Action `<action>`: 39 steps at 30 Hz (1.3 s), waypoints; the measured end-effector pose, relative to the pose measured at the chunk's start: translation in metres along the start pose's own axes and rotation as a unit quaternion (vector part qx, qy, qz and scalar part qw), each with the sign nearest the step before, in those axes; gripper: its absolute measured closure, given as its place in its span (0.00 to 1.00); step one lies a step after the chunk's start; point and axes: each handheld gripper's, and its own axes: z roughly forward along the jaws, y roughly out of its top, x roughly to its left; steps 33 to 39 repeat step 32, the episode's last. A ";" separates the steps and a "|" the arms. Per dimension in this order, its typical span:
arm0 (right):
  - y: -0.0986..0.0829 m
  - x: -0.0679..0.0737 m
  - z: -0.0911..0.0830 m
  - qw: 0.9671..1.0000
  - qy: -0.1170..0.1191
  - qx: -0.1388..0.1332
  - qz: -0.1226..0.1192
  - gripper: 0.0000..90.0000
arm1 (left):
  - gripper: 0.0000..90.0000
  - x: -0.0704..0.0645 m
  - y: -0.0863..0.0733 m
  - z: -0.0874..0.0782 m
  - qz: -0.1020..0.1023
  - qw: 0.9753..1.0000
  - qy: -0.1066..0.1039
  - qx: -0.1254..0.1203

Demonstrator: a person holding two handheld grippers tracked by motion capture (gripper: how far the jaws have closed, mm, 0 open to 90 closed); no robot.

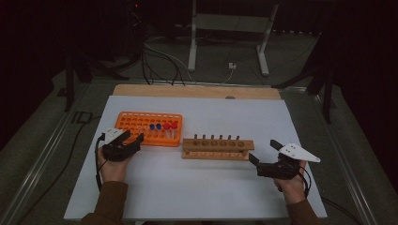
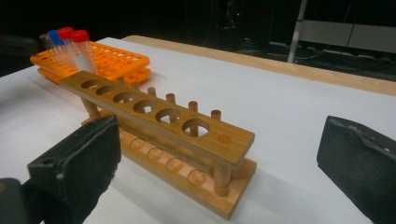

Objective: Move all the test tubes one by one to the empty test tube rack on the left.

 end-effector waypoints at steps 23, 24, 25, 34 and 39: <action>-0.011 -0.010 -0.006 1.000 -0.013 -0.014 0.004 0.00 | 0.01 -0.031 -0.008 -0.063 0.042 0.997 -0.040 -0.048; -0.011 -0.010 -0.006 1.000 -0.013 -0.013 0.005 0.00 | 0.01 -0.033 -0.009 -0.063 0.044 0.997 -0.042 -0.048; -0.012 -0.009 -0.005 1.000 -0.012 -0.014 0.007 0.00 | 0.01 -0.034 -0.009 -0.063 0.047 0.997 -0.044 -0.048; -0.014 -0.010 -0.004 1.000 -0.013 -0.009 0.010 0.00 | 0.01 -0.034 -0.012 -0.061 0.043 0.997 -0.036 -0.047; -0.014 -0.010 -0.004 1.000 -0.013 -0.009 0.010 0.00 | 0.01 -0.034 -0.012 -0.061 0.043 0.997 -0.036 -0.047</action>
